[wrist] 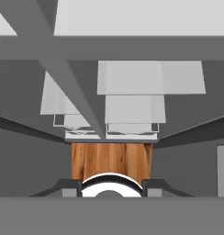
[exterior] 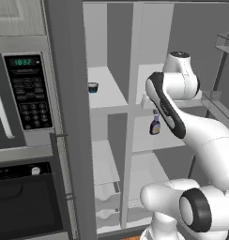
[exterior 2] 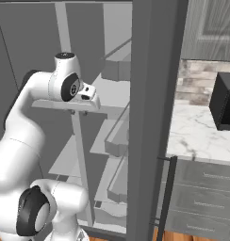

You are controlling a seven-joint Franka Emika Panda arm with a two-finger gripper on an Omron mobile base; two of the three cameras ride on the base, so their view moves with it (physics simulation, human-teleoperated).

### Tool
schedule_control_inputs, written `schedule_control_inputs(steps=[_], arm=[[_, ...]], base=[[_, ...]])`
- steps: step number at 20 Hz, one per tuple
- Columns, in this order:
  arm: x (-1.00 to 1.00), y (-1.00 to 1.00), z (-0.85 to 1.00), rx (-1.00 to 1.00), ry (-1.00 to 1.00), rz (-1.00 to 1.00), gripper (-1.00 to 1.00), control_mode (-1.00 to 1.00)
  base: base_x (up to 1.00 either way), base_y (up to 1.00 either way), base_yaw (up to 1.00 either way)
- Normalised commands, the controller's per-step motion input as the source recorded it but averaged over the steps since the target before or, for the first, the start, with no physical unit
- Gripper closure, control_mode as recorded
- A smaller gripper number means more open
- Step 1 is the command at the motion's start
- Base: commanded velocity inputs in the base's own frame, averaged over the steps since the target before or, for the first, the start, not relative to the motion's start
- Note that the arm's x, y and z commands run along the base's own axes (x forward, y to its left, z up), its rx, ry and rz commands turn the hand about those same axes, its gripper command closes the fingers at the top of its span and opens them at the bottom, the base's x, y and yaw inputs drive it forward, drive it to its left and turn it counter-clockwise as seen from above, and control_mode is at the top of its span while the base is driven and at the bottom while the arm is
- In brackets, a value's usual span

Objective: There's a steak in the fridge that needs to be moved to the freezer for freezing. Pick up the steak from the fridge, place it on any shelf in the freezer, and close the fridge and freezer doors when done.

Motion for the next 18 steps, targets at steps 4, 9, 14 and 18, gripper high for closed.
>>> schedule_control_inputs(steps=[4, 9, 14, 18], arm=[[-0.39, 0.00, 0.00, 0.00, -0.12, 0.00, -1.00, -1.00], [-0.46, -0.09, 0.22, 0.00, -0.17, 0.00, -1.00, -1.00], [-0.08, -0.23, 0.39, 0.00, -0.07, 0.00, -1.00, -1.00], [0.00, -0.36, 0.37, 0.00, 0.00, 0.00, -1.00, -1.00]], base=[[0.00, 0.00, 0.00], [0.00, 0.00, 0.00], [0.00, 0.00, 0.00], [0.00, 0.00, 0.00]])
